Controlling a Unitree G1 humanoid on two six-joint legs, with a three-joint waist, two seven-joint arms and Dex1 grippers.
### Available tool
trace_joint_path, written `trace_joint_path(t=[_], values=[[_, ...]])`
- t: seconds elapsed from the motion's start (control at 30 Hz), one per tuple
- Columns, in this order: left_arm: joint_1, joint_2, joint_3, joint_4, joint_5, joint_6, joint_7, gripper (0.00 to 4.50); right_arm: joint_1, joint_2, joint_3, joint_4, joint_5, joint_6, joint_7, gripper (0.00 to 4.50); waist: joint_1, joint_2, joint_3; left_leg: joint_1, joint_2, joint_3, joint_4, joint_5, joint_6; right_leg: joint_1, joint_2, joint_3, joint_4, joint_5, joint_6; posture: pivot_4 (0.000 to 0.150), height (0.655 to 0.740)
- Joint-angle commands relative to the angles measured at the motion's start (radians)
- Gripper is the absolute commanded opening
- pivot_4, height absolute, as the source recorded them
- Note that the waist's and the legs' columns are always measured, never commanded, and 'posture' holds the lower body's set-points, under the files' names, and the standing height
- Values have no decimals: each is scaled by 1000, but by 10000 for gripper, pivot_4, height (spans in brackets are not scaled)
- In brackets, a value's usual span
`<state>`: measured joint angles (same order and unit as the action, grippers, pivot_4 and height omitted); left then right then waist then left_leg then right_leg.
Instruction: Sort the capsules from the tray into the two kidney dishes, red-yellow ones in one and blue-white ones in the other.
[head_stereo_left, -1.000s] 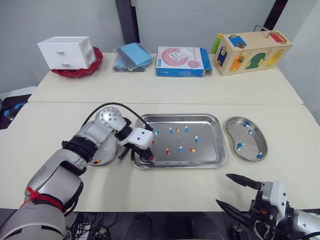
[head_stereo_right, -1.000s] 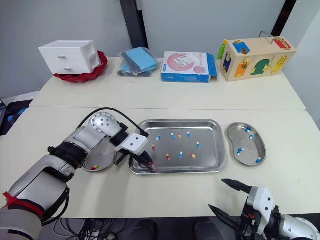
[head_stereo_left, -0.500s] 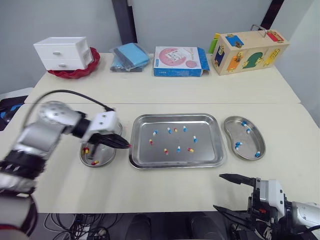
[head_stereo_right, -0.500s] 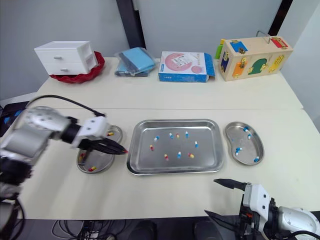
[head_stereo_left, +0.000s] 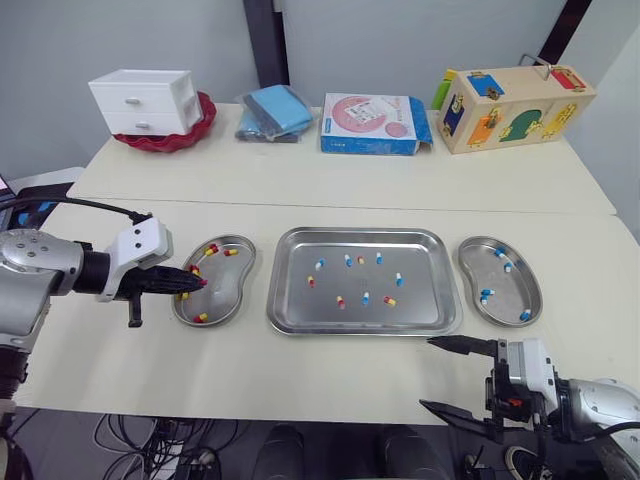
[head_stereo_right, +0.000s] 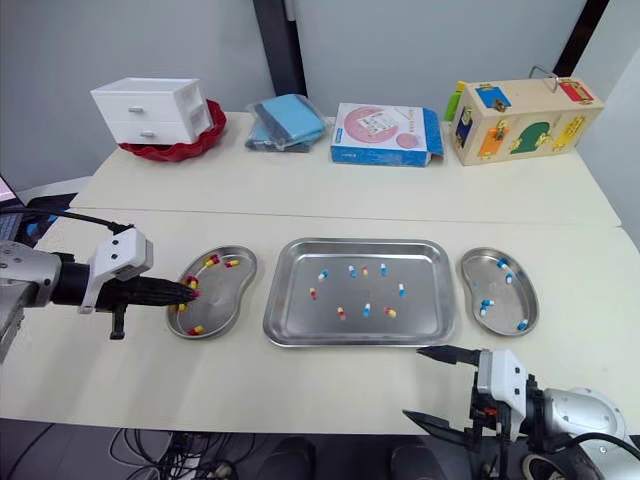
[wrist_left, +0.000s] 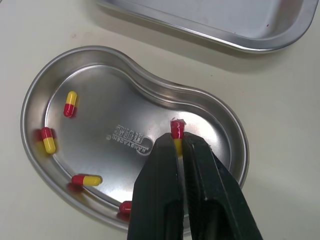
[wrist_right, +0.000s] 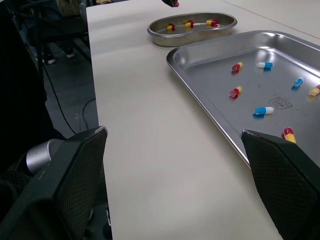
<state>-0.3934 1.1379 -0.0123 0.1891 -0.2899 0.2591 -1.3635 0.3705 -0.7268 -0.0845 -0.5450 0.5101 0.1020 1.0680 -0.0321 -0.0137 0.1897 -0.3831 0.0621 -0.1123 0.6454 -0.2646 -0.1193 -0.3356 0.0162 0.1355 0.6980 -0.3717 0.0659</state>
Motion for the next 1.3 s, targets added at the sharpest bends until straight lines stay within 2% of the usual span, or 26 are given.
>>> trace_joint_path(t=[0.03,0.13,0.23,0.63,0.8,1.03,1.3], values=[[-14,-4,22,-16,5,12,7,201,-8,-2,-4,-30,24,13,-4,45000,0,0,0,0,0,0,0,0,0,0,0,0,0,0,0,1500,7400],[-24,-11,12,4,22,14,2,201,-8,-1,-11,-35,25,21,-12,45000,0,0,0,0,0,0,0,0,0,0,0,0,0,0,0,1500,7400],[-45,-29,-5,41,46,5,1,7283,-2,0,-14,-44,26,27,-19,45000,0,0,0,0,0,0,0,0,0,0,0,0,0,0,0,1500,7400],[-71,-60,-3,71,54,20,-16,44084,23,1,-37,-57,26,31,-32,45000,-1,0,0,0,0,0,0,0,0,0,0,0,0,0,0,1500,7400],[-60,-56,20,80,42,38,-7,44623,30,1,-47,-41,23,21,-26,45000,-1,0,0,0,0,0,0,0,0,0,0,0,0,0,0,1500,7400],[-13,-5,113,141,34,50,28,44623,64,-6,-138,28,42,-4,11,45000,-1,0,0,0,0,0,0,0,0,0,0,0,0,0,0,1500,7400],[63,76,230,313,61,-19,75,44623,84,-13,-177,129,28,-39,79,45000,-3,0,0,0,0,0,0,0,0,-1,0,0,0,0,0,1500,7400]])
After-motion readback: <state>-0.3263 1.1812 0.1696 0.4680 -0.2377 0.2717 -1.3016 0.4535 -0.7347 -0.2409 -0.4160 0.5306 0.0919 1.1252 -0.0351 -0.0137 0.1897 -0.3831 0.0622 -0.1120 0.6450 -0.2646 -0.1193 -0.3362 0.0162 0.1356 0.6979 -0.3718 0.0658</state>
